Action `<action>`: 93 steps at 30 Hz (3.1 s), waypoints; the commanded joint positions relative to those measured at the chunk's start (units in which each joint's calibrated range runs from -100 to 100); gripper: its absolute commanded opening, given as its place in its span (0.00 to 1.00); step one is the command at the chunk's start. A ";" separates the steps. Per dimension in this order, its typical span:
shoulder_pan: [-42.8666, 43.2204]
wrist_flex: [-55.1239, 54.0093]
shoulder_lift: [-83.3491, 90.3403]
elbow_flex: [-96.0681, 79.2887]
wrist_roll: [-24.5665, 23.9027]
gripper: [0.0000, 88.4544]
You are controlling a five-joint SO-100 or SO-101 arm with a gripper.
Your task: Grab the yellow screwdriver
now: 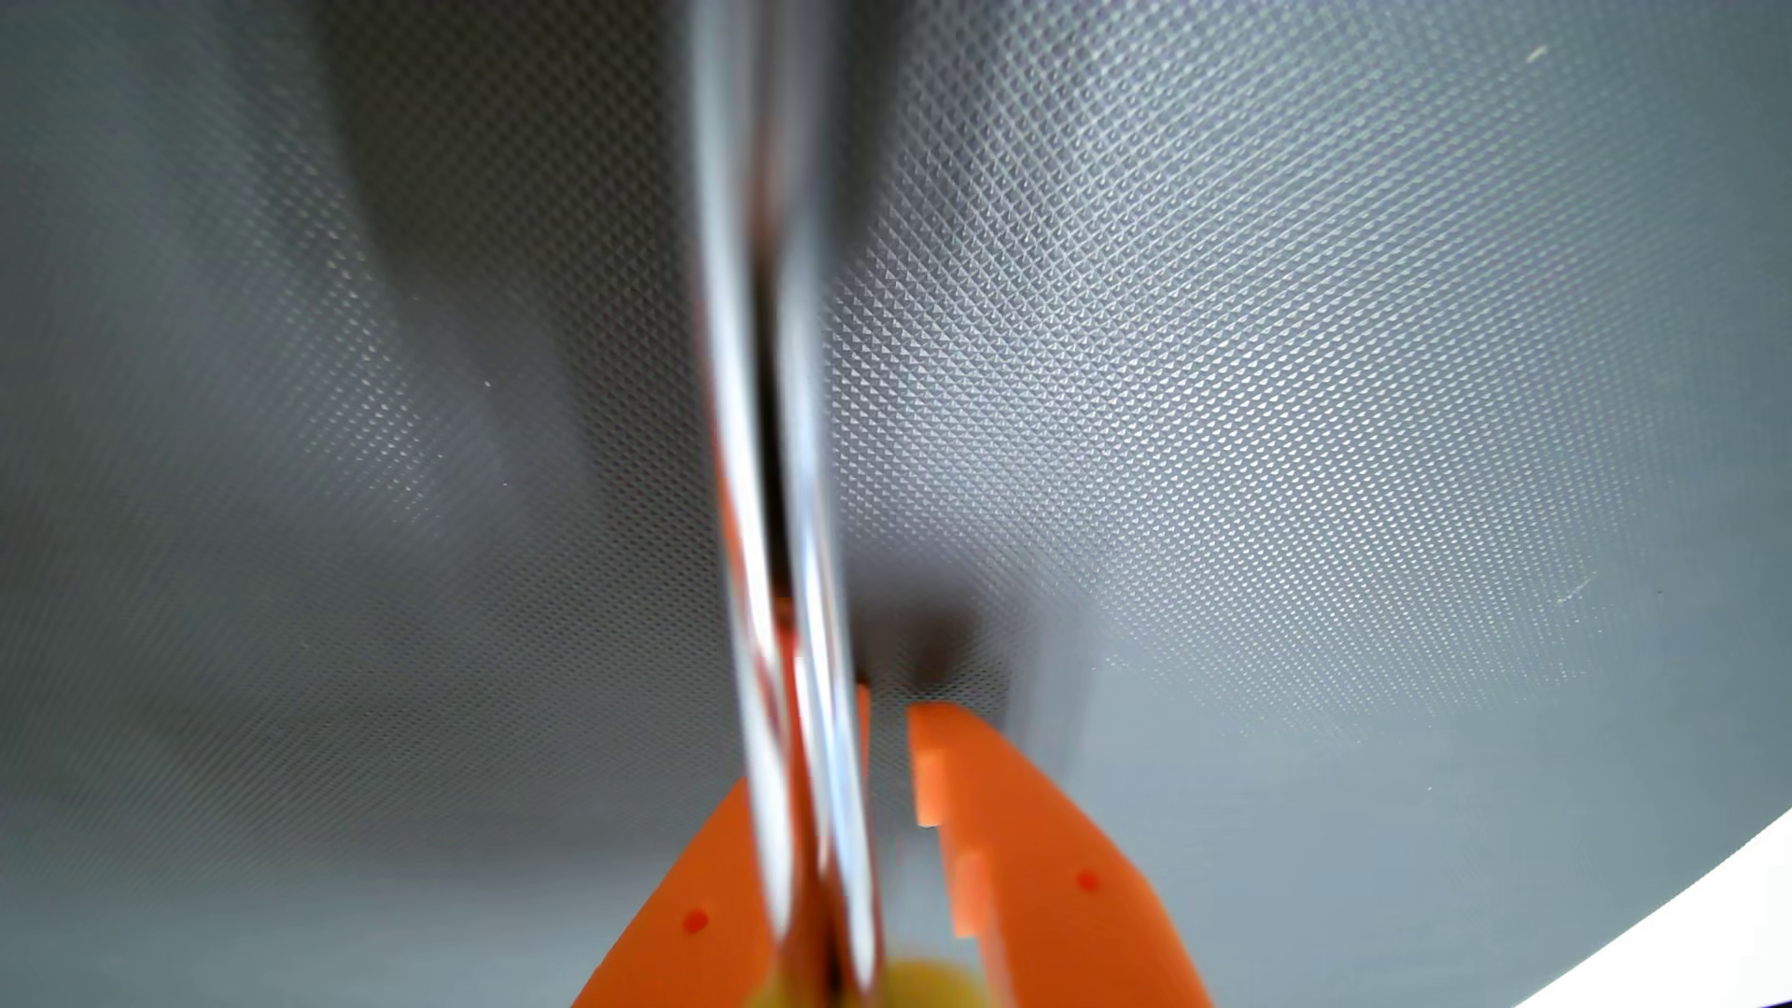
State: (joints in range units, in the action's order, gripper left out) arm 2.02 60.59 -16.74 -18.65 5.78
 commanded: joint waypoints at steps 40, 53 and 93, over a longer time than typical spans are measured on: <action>-0.44 -0.92 0.31 0.32 -0.94 0.01; -0.28 -0.75 0.48 0.14 -0.94 0.01; 0.97 19.59 3.11 24.45 -0.94 0.01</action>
State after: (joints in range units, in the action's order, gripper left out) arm 2.85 79.69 -16.91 1.85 4.89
